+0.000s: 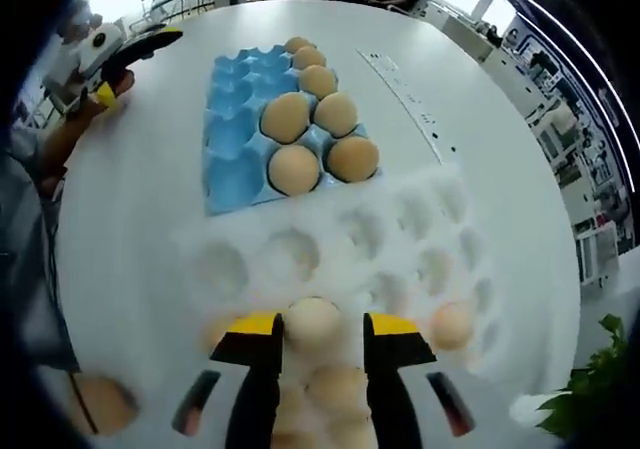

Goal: Pick up the eggs on the table and place them into the egg tray on the table

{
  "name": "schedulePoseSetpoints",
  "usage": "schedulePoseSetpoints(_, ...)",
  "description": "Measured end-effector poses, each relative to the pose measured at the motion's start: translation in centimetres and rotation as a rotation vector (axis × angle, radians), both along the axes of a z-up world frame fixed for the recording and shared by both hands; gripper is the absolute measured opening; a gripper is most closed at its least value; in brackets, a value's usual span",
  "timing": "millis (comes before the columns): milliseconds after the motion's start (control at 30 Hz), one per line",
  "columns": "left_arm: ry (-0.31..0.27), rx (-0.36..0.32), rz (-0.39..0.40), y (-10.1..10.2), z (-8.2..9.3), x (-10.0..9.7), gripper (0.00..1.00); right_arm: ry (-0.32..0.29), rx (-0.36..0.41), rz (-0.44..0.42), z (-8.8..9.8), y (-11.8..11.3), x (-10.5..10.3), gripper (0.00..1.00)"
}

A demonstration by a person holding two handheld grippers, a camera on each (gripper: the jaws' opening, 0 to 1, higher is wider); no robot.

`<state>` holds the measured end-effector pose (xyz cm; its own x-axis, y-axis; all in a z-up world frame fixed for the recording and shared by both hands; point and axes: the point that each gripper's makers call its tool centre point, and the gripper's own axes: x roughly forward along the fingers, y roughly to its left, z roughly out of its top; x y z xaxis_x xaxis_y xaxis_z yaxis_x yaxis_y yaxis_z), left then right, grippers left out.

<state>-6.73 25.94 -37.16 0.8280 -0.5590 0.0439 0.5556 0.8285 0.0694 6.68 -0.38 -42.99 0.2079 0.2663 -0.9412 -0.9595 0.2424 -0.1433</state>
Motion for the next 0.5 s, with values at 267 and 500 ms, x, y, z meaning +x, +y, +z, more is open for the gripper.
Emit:
schedulePoseSetpoints(267,0.001,0.001,-0.001,-0.08,0.0,0.03,0.67,0.069,0.031,-0.065,-0.34,-0.1,-0.5,0.28)
schedulePoseSetpoints(500,0.003,0.004,-0.001,-0.15,-0.09,0.11,0.67,0.103,0.063,-0.104,-0.46,-0.14,-0.16,0.28)
